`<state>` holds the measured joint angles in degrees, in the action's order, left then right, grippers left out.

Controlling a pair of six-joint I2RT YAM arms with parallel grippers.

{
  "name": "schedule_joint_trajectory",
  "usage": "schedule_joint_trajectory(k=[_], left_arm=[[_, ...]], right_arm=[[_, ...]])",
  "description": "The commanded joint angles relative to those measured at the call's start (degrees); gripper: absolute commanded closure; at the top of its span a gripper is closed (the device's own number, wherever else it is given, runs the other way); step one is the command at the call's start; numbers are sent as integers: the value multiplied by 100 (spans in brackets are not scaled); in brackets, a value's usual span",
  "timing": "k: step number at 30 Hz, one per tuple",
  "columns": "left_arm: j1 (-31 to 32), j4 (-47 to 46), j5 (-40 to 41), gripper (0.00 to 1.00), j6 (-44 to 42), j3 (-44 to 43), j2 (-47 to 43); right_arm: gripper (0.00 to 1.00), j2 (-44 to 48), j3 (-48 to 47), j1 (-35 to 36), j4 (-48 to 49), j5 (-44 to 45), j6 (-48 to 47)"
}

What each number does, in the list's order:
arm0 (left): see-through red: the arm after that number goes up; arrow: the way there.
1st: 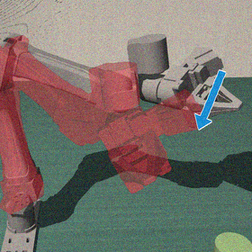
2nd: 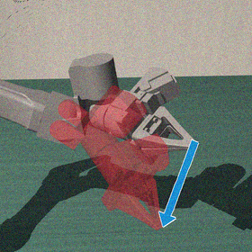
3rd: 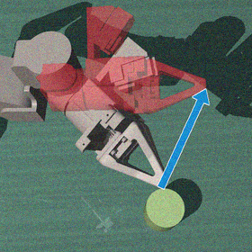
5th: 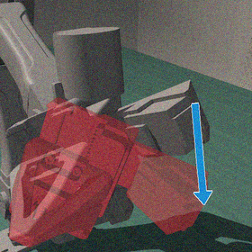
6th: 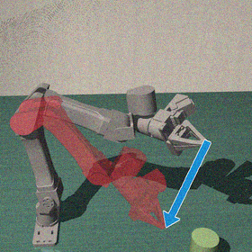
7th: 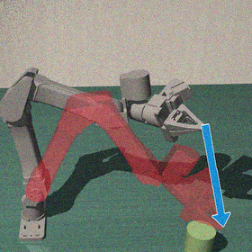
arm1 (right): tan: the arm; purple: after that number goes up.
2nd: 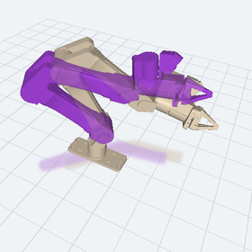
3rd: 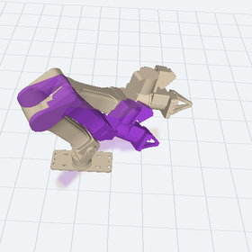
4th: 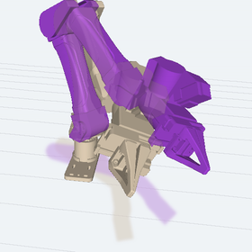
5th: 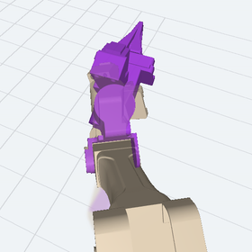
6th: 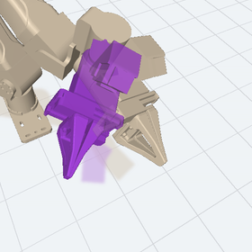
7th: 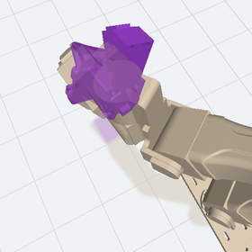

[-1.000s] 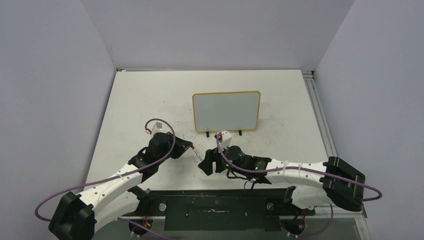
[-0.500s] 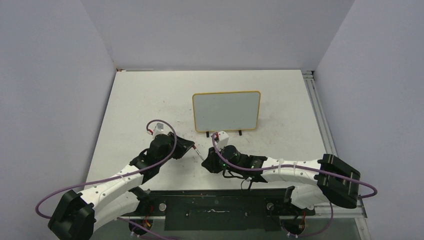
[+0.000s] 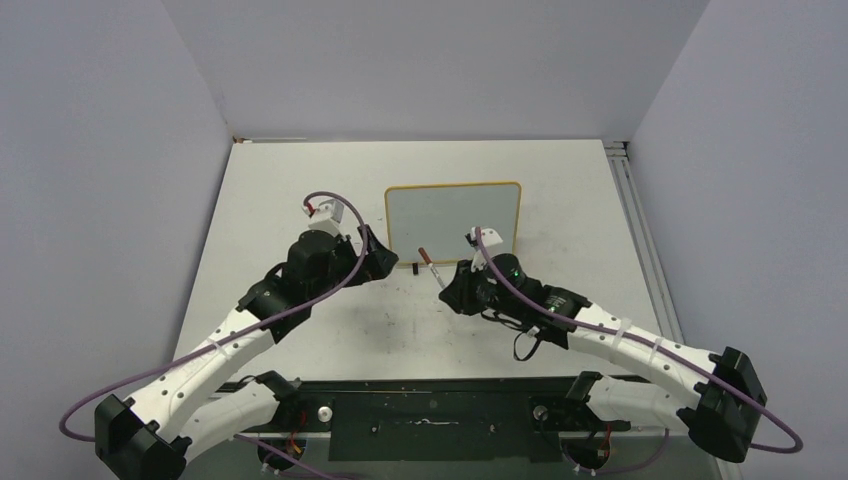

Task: Write a sentence on the whiteboard
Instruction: Open the whiteboard marker at the center of the board.

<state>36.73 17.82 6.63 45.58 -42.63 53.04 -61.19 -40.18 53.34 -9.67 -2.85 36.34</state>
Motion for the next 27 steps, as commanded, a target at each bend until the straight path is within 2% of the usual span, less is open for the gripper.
schedule_joint_trajectory(k=[1, 2, 6, 8, 11, 15, 23, 27], left_arm=[[201, 443, -724, 5, -2494, -557, -12], [317, 368, -993, 6, -2952, -535, -77], [948, 139, -1213, 6, -4255, -288, -368], [1274, 110, -1368, 6, -4883, -150, -441], [1794, -68, -1218, 7, -5352, 171, -626], [2185, -221, -1424, 8, -5830, 566, -901], [3123, -109, -1389, 7, -6036, 662, -813], [3557, 184, -1429, 18, -5958, 587, -714]], right_arm=[[95, 214, -652, -718, -1404, -1198, -659], [95, 196, -747, -965, -1621, -1459, -765], [95, 102, -950, -1506, -2234, -2610, -1115], [95, 80, -998, -1545, -2434, -3071, -1188], [95, 26, -996, -1533, -2719, -3775, -1244], [95, -12, -912, -1322, -3007, -4455, -1295], [95, -247, -1194, 9, -3087, -4645, -1120], [95, -321, -1442, 44, -3299, -4678, -1260]])
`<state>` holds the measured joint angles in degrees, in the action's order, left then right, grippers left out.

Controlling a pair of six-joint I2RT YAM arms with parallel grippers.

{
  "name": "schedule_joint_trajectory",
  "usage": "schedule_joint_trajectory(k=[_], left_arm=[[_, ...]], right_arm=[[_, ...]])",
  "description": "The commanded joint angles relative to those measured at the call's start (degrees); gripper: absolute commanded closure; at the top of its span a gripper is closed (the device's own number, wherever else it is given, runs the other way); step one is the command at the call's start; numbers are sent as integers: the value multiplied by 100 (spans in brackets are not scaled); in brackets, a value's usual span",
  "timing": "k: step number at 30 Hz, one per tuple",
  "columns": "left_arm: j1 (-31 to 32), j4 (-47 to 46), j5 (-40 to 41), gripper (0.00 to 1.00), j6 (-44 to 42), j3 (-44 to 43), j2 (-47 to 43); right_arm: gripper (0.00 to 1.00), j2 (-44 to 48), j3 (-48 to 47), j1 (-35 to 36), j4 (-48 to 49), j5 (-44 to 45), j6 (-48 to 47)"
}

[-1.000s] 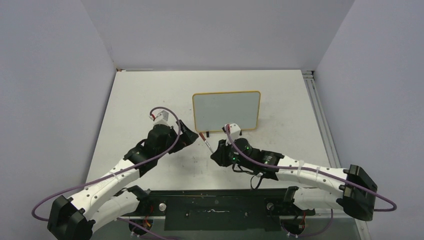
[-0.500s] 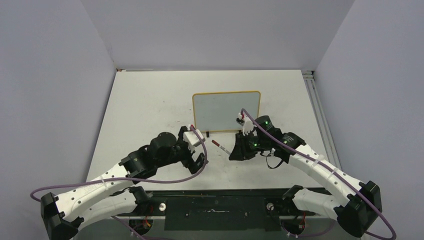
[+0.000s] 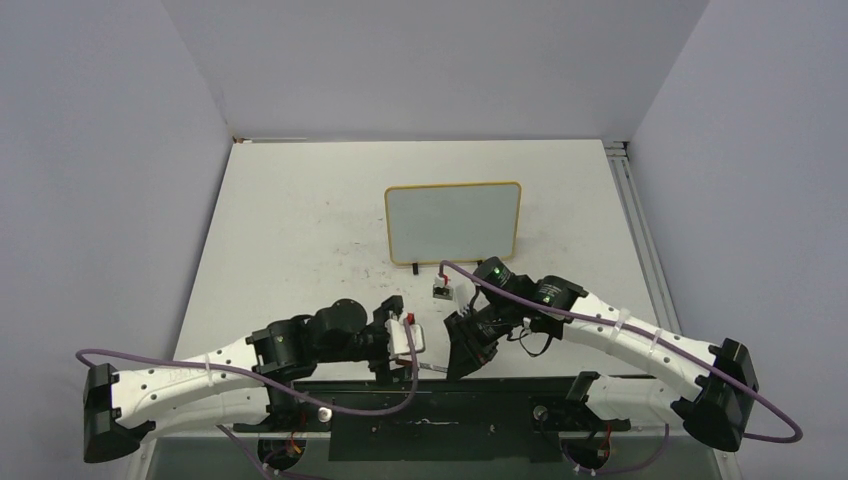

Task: Write a sentence on the whiteboard
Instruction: Open the whiteboard marker at the center of the board.

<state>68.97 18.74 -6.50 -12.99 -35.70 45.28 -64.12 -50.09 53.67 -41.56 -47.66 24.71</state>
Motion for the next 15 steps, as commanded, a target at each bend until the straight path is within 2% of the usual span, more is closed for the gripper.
schedule_joint_trajectory(k=[1, 4, 11, 15], left_arm=[[411, 170, -121, 21, -51, -123, 68], [551, 327, -182, 24, 95, -120, 25], [573, 299, -114, 50, 237, -37, -160], [574, 374, -176, 78, 279, -145, 59]], right_arm=[[95, -54, -506, 8, -163, -193, -133], [95, -89, -634, 12, -284, -99, -210], [95, -199, -765, 7, -511, -81, -387], [95, -221, -871, 3, -588, -32, -441]])
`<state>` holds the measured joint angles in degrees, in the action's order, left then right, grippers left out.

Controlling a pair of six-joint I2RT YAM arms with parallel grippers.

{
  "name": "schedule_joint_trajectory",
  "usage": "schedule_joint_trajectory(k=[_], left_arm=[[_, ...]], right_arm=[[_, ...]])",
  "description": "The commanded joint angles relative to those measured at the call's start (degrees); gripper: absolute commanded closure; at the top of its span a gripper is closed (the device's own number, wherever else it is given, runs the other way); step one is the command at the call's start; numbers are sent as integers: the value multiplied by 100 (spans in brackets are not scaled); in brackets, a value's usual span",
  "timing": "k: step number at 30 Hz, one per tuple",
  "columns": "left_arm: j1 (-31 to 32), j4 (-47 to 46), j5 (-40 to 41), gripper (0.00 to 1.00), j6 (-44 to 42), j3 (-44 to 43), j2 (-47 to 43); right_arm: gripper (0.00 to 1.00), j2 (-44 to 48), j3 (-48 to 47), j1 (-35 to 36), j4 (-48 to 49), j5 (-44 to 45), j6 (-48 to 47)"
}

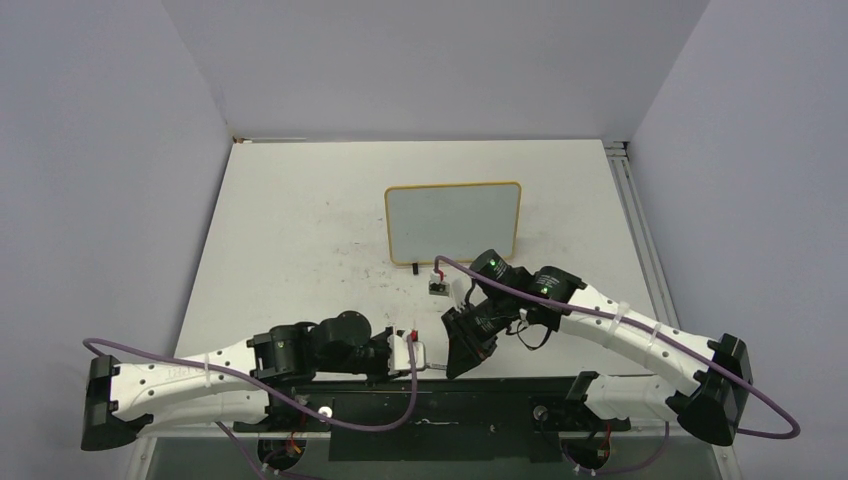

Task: Write a sentence on the whiteboard
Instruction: Open the whiteboard marker at the center of the board.

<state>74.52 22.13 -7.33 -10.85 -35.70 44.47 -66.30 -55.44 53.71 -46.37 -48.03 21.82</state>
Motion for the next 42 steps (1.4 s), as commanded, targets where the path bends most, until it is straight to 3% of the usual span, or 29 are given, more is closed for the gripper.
schedule_joint_trajectory(k=[1, 3, 6, 8, 11, 14, 17, 21, 28, 36, 42], left_arm=[[19, 93, -88, 84, 80, -198, 215], [23, 197, -40, 99, 139, -285, 347], [14, 43, 377, 100, 436, -257, 306], [-38, -92, 516, 100, 599, -187, 150], [-329, -294, 241, 100, 775, -113, -110], [-878, -420, -401, 100, 865, -67, -222], [-1363, -544, -998, 100, 891, -70, -213], [-1511, -542, -1295, 100, 749, -93, -117], [-1511, -438, -1624, 100, 665, -154, 93], [-1481, -394, -1806, 100, 604, -156, 247], [-1450, -367, -1820, 100, 579, -178, 321]], right_arm=[[95, 14, -362, -9, -101, 32, -141], [90, 51, -410, -51, -71, 170, -89], [66, 237, -267, -289, 172, 302, 91], [37, 452, -57, -523, 350, 363, 230], [23, 940, 336, -703, 780, 582, 548], [18, 1514, 879, -674, 1632, 878, 1205], [15, 2049, 1390, -568, 2388, 1283, 1879], [14, 2456, 1922, -503, 3390, 1350, 2431], [22, 1967, 1753, -426, 3465, 1343, 2271], [44, 1512, 1787, -108, 4089, 1131, 2389], [52, 1380, 1821, 94, 4220, 1115, 2432]])
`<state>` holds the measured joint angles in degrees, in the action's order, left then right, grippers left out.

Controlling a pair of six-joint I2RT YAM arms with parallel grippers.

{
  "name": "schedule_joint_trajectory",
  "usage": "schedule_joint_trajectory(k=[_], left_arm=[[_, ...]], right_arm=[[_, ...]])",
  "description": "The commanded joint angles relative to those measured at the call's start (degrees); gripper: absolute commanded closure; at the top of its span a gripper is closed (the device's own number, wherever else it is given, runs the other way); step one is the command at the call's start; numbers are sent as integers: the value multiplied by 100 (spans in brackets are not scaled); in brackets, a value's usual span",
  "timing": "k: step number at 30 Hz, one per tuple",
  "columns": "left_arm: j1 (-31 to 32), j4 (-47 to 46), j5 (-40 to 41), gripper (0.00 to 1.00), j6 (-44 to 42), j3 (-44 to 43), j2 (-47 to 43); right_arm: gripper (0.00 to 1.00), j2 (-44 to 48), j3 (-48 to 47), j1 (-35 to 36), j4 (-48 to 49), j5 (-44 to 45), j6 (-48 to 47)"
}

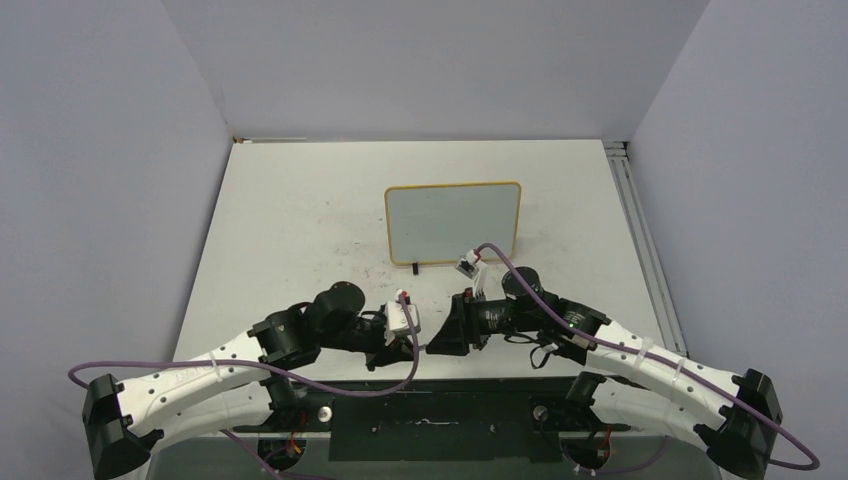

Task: Write a sentence on the whiteboard
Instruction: Open the whiteboard marker at the center of the board.

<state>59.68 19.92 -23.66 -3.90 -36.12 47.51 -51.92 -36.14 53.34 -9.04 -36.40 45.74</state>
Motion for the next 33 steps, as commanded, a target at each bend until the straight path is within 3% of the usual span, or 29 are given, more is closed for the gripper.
schedule_joint_trajectory(k=[1, 14, 23, 33], left_arm=[[41, -139, -205, 100, -122, -132, 28], [113, -94, -283, 100, -190, -141, 61], [131, -69, -210, 100, -198, -137, 53], [148, -72, 134, 100, -214, -88, -66]], right_arm=[[54, -75, -98, 151, 483, -39, 33], [69, -161, -86, 317, 355, 140, -69], [94, -72, -245, 313, -94, 618, -306], [95, 533, -1101, -29, -1553, 1035, -1243]])
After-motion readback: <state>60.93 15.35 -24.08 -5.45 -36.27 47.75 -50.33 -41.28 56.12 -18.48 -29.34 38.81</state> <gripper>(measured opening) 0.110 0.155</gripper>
